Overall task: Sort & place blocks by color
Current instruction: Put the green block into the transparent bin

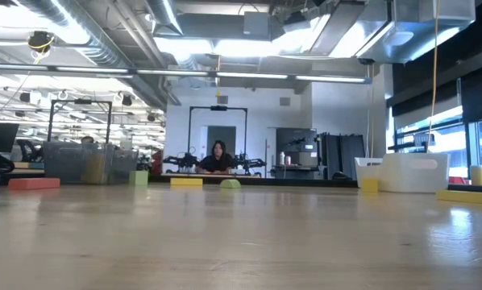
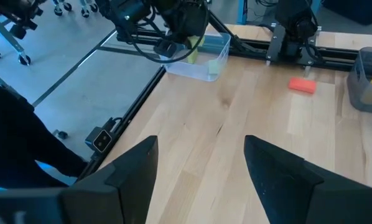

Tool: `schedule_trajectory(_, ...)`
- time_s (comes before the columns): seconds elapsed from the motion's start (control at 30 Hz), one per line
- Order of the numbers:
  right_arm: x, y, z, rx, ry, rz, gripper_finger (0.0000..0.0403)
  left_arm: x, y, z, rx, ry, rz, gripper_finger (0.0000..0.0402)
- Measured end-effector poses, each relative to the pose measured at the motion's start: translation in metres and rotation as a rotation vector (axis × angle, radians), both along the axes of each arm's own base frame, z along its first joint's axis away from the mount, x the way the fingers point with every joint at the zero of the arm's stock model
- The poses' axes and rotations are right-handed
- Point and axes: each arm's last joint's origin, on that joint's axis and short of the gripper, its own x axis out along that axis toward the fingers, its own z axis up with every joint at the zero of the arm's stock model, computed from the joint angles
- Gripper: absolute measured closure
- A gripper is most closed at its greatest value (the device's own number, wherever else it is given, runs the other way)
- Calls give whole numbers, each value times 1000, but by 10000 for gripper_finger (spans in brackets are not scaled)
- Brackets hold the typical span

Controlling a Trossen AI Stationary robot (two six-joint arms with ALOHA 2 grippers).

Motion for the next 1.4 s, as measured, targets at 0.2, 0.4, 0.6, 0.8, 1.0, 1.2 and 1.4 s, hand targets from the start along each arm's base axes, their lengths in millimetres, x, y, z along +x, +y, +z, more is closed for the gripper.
schedule_trajectory(0.2, 0, 0, 0, 0, 0, 0, 163, -1, 5, -8, 25, 18, 2, 293)
schedule_trajectory(0.4, 0, 0, 0, -2, -1, 1, 163, -2, 4, -9, 21, 31, 27, 289)
schedule_trajectory(0.6, 0, 0, 0, 0, 1, 2, 163, 0, 11, 12, 7, -31, 110, 288)
schedule_trajectory(0.8, 1, 0, 1, 17, -9, -9, 163, 9, 38, 51, 35, -312, 34, 288)
schedule_trajectory(1.0, 2, 0, 4, 80, -6, -45, 163, 19, 75, 78, 150, -481, -141, 287)
schedule_trajectory(1.2, 6, -1, 12, 204, -21, -140, 163, 34, 119, 94, 171, -455, -212, 287)
schedule_trajectory(1.4, 6, -5, 7, 185, 24, -331, 163, 47, 159, 105, 246, -450, -361, 287)
